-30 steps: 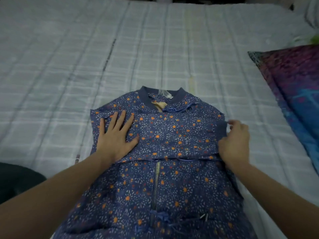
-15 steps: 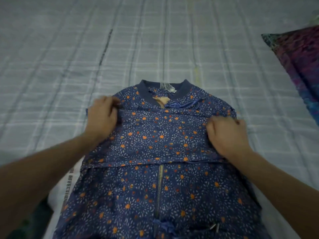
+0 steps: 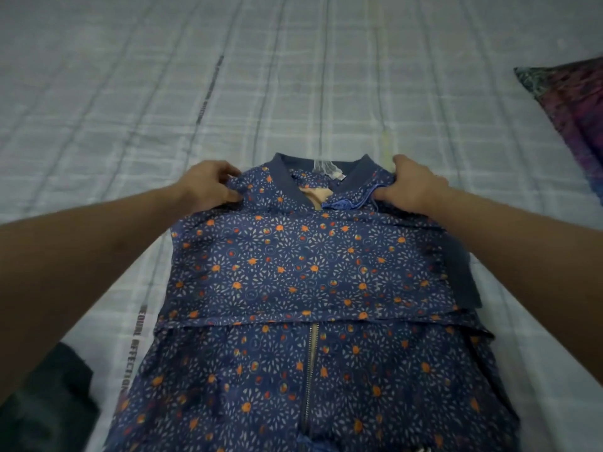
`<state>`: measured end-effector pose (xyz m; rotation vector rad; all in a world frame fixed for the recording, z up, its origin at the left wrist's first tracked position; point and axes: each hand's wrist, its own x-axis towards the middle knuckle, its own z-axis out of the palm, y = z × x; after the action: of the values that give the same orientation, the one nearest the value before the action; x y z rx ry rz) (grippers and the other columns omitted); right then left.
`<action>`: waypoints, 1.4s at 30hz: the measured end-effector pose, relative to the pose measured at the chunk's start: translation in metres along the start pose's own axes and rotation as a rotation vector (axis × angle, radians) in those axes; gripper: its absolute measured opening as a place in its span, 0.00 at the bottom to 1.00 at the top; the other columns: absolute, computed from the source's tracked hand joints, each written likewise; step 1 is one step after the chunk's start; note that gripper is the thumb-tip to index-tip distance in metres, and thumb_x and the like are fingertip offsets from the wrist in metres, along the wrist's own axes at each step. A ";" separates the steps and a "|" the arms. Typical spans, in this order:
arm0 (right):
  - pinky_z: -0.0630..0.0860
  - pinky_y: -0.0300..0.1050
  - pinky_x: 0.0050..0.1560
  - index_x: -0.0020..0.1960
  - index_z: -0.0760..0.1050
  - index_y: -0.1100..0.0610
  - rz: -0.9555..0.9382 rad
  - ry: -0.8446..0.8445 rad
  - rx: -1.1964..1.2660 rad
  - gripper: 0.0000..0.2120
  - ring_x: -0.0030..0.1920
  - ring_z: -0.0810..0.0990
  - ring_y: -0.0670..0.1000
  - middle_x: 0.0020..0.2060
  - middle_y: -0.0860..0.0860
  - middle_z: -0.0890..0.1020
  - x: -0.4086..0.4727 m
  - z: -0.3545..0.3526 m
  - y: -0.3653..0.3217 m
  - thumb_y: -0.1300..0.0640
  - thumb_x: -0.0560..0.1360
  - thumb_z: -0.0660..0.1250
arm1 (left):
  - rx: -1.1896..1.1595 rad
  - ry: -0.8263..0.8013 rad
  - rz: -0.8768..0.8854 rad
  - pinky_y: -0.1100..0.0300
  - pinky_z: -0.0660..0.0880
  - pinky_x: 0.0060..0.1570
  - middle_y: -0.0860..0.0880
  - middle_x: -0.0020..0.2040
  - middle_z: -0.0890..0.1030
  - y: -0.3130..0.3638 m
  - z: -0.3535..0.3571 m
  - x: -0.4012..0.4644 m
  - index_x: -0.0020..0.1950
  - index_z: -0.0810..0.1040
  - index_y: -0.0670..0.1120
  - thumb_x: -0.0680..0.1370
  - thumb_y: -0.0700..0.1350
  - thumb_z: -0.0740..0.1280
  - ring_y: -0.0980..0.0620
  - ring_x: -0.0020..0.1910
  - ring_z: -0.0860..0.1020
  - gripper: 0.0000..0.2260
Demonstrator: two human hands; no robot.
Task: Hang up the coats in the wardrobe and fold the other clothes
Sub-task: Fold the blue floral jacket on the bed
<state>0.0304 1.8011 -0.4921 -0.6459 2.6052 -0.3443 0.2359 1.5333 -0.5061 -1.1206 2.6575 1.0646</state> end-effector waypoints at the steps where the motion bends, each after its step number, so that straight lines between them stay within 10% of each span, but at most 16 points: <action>1: 0.66 0.60 0.66 0.62 0.72 0.55 -0.004 0.044 0.044 0.23 0.60 0.76 0.60 0.56 0.56 0.79 0.000 -0.002 -0.002 0.47 0.71 0.72 | 0.007 0.050 0.038 0.63 0.72 0.46 0.45 0.51 0.83 0.003 -0.001 -0.003 0.58 0.80 0.46 0.69 0.36 0.75 0.51 0.47 0.78 0.18; 7: 0.72 0.58 0.50 0.42 0.69 0.48 -0.455 0.433 0.225 0.09 0.42 0.75 0.53 0.37 0.46 0.74 -0.055 -0.016 0.002 0.58 0.65 0.66 | 0.037 0.322 0.533 0.52 0.70 0.40 0.45 0.38 0.73 0.017 -0.006 -0.049 0.46 0.78 0.47 0.67 0.33 0.66 0.49 0.38 0.71 0.12; 14: 0.68 0.49 0.38 0.43 0.64 0.51 -0.849 0.095 -0.411 0.11 0.42 0.70 0.54 0.43 0.50 0.69 -0.122 0.027 0.071 0.56 0.67 0.65 | 0.586 -0.006 0.889 0.52 0.71 0.44 0.47 0.50 0.73 -0.037 0.004 -0.103 0.53 0.76 0.49 0.71 0.44 0.63 0.44 0.46 0.73 0.12; 17: 0.69 0.47 0.34 0.44 0.66 0.50 -0.782 -0.001 -0.436 0.05 0.41 0.73 0.54 0.42 0.48 0.71 -0.129 0.022 0.085 0.51 0.68 0.56 | 0.667 -0.206 0.868 0.52 0.73 0.47 0.49 0.55 0.72 -0.052 0.005 -0.115 0.59 0.72 0.52 0.73 0.48 0.63 0.47 0.50 0.75 0.15; 20: 0.69 0.46 0.28 0.43 0.73 0.55 -0.797 0.302 -0.347 0.10 0.35 0.78 0.57 0.38 0.51 0.77 -0.131 0.008 0.069 0.54 0.71 0.54 | 0.508 -0.031 0.885 0.51 0.75 0.47 0.46 0.58 0.72 -0.035 -0.002 -0.117 0.59 0.74 0.48 0.76 0.46 0.59 0.45 0.49 0.75 0.13; 23: 0.74 0.55 0.52 0.58 0.74 0.57 -0.694 0.431 -0.264 0.18 0.50 0.78 0.60 0.54 0.56 0.79 -0.116 0.008 0.040 0.56 0.72 0.54 | 0.385 0.221 0.773 0.47 0.71 0.56 0.45 0.63 0.72 -0.011 0.013 -0.109 0.62 0.75 0.46 0.77 0.44 0.58 0.43 0.56 0.74 0.16; 25: 0.56 0.62 0.71 0.72 0.65 0.54 -0.541 0.332 -0.360 0.25 0.70 0.67 0.57 0.71 0.55 0.69 -0.102 0.018 0.044 0.50 0.76 0.53 | 0.480 0.216 0.600 0.41 0.59 0.69 0.48 0.74 0.65 -0.018 0.033 -0.101 0.70 0.70 0.53 0.79 0.53 0.54 0.45 0.70 0.66 0.20; 28: 0.43 0.66 0.73 0.78 0.46 0.42 -0.303 0.089 -0.460 0.33 0.78 0.49 0.52 0.79 0.46 0.51 -0.095 0.045 0.085 0.32 0.76 0.40 | 0.514 0.072 0.388 0.40 0.39 0.74 0.56 0.80 0.52 -0.057 0.053 -0.096 0.77 0.53 0.65 0.80 0.64 0.45 0.54 0.78 0.48 0.24; 33: 0.38 0.64 0.74 0.77 0.36 0.38 -0.224 -0.110 -0.364 0.34 0.78 0.42 0.49 0.78 0.41 0.42 -0.093 0.044 0.101 0.34 0.71 0.30 | 0.412 -0.076 0.333 0.44 0.40 0.75 0.57 0.79 0.52 -0.069 0.041 -0.086 0.77 0.49 0.65 0.76 0.58 0.43 0.55 0.78 0.49 0.28; 38: 0.40 0.67 0.72 0.71 0.63 0.47 -0.287 -0.085 -0.513 0.22 0.69 0.69 0.53 0.68 0.51 0.70 -0.088 0.014 0.084 0.46 0.78 0.58 | 0.690 -0.164 0.336 0.43 0.49 0.74 0.49 0.71 0.70 -0.044 0.003 -0.074 0.75 0.62 0.55 0.70 0.53 0.66 0.47 0.72 0.67 0.33; 42: 0.71 0.52 0.57 0.49 0.68 0.52 -0.378 -0.075 -0.600 0.12 0.51 0.78 0.57 0.49 0.54 0.79 -0.092 -0.018 0.060 0.52 0.71 0.69 | 1.001 -0.202 0.248 0.53 0.72 0.48 0.45 0.58 0.77 -0.002 -0.016 -0.079 0.64 0.70 0.52 0.71 0.48 0.69 0.42 0.57 0.77 0.22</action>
<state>0.0724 1.9001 -0.4648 -1.3257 2.4955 0.3690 0.2987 1.5703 -0.4708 -0.4457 2.6003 -0.2024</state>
